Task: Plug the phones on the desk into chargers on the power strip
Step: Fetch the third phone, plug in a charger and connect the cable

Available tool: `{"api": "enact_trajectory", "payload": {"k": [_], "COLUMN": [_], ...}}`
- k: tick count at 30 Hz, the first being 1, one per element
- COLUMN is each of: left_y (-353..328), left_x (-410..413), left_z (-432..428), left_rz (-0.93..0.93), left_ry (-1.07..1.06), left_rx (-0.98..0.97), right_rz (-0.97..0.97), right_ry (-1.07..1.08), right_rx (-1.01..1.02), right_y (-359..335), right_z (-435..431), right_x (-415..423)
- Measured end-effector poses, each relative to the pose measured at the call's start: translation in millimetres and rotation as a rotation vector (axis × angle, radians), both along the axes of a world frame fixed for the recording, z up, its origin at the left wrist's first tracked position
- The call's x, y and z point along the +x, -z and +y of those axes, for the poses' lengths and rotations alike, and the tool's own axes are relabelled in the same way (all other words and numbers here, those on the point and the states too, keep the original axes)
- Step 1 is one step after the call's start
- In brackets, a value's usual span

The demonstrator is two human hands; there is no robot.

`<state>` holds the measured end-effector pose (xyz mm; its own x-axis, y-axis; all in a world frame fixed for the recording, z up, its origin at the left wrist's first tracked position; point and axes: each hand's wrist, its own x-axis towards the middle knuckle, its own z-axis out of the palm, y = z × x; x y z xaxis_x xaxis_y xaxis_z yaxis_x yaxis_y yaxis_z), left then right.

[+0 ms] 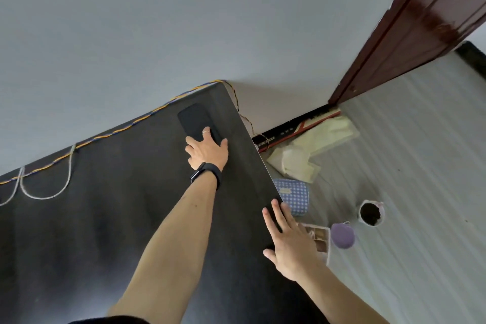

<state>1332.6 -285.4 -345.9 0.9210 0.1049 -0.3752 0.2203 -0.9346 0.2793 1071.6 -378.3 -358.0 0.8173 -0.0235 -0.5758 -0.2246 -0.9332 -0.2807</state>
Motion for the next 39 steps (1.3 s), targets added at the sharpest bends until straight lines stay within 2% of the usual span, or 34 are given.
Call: {"api": "enact_trajectory", "payload": {"k": [3,8,11,13,17,19,21,24,27,29,34,37,39], "left_y": [3,-11,-25,-40,-95,-115,-127,-137,-151,-154,-162,-155,-149], "left_x": [0,-17,-37,-49,-92,-122,-152,-190,-229,-247,-285,-301,-313], "left_z": [-6,14,42,61,106,141,184,229,297,335,439,489,523], "left_rz": [-0.004,0.103,0.116,0.172,0.452,0.58,0.666,0.758,0.803,0.819,0.772,0.681,0.528], "left_ry": [-0.021,0.007,0.028,-0.047,-0.46,-0.475,-0.415,-0.231,0.006,0.1,0.315,0.288,0.147], "left_rx": [-0.011,-0.006,-0.109,-0.282,-0.935,-1.089,-1.149,-1.144,-1.057,-0.973,-0.765,-0.766,-0.792], "right_rz": [0.002,0.018,0.046,0.082,0.229,0.306,0.303,0.259,0.295,0.297,0.253,0.203,0.155], "right_ry": [0.007,0.006,0.003,0.0,0.106,0.253,0.445,0.836,1.038,1.084,1.078,1.078,1.067], "right_rx": [-0.006,-0.019,-0.036,-0.045,0.019,0.142,0.326,0.693,0.962,1.008,0.965,1.058,1.113], "right_y": [2,2,-1,-5,-34,-60,-89,-116,-137,-138,-123,-130,-140], "right_z": [-2,-2,0,0,-1,9,34,78,150,189,302,352,382], "right_x": [-1,-1,1,5,27,36,36,20,-12,-33,-87,-105,-112]}}
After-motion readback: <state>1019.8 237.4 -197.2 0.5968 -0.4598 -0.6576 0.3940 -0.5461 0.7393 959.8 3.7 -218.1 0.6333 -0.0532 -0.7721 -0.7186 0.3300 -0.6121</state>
